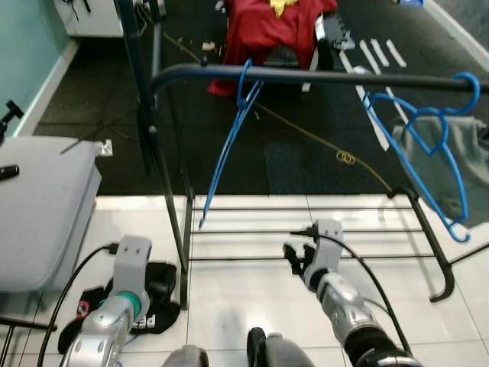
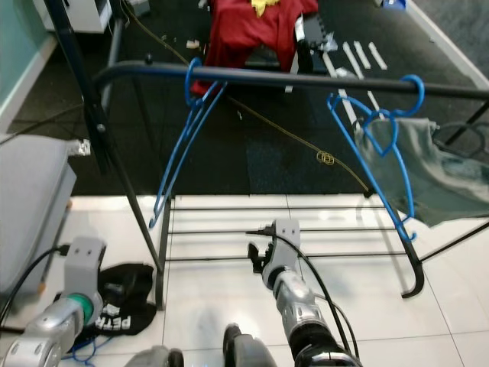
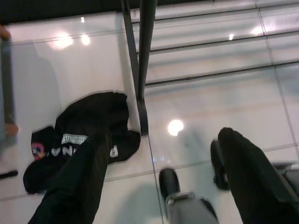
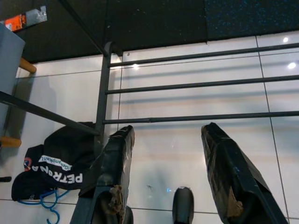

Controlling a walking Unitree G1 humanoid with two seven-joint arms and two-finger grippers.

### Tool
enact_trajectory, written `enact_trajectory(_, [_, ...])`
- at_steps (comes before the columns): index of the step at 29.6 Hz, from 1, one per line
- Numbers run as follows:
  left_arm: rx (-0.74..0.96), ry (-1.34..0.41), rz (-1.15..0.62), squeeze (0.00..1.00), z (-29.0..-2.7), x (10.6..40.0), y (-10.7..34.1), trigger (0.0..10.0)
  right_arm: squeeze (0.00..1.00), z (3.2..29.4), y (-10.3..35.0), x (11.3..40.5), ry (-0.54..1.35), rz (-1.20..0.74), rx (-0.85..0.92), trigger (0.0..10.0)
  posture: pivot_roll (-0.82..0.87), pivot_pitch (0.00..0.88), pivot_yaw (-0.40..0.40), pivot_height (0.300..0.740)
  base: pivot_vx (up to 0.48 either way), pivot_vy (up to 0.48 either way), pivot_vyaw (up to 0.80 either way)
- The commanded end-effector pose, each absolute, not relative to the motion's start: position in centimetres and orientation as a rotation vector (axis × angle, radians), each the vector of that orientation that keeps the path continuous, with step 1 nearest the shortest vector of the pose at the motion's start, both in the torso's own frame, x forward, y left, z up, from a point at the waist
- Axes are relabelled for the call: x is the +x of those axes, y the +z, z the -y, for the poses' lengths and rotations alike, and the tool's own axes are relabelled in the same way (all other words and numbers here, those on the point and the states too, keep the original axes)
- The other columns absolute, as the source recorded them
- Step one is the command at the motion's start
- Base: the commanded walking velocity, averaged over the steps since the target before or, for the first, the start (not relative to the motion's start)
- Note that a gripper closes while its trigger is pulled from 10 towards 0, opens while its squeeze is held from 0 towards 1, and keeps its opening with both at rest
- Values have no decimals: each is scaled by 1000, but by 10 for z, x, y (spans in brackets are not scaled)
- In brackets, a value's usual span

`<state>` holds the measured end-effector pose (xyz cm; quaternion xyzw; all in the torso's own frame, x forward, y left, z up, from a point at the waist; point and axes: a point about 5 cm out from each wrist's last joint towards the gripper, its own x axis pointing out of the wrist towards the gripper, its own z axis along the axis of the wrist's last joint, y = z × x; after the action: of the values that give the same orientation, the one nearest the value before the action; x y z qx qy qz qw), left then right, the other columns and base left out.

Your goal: Hang hanger

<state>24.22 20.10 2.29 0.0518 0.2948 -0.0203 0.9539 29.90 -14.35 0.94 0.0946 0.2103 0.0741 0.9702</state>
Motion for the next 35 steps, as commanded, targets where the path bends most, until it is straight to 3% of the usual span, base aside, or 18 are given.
enact_trajectory(1, [105, -47, -651, 0, -199, 236, 9, 10000, 0, 146, 3, 293, 146, -448, 189, 10000, 14, 74, -9, 740, 0, 0, 0])
enact_trajectory(9, [41, 41, -670, 0, -199, 239, -5, 10000, 0, 140, 5, 295, 191, -445, 180, 10000, 18, 66, -24, 740, 0, 0, 0])
enact_trajectory(19, [92, -23, -624, 0, -188, 249, -3, 10000, 0, 141, 10, 300, 195, -433, 174, 10000, 2, 77, -9, 740, 0, 0, 0])
enact_trajectory(23, [-72, -70, -529, 0, -178, 265, 9, 10000, 0, 151, 13, 302, 149, -419, 182, 10000, -19, 90, 6, 740, 0, 0, 0])
enact_trajectory(27, [-97, -55, -548, 0, -176, 271, 10, 10000, 0, 152, 15, 303, 145, -416, 184, 10000, -19, 104, 10, 740, 0, 0, 0])
enact_trajectory(35, [0, 11, -580, 0, -183, 273, 3, 10000, 0, 150, 13, 303, 150, -432, 180, 10000, -6, 93, 2, 740, 0, 0, 0])
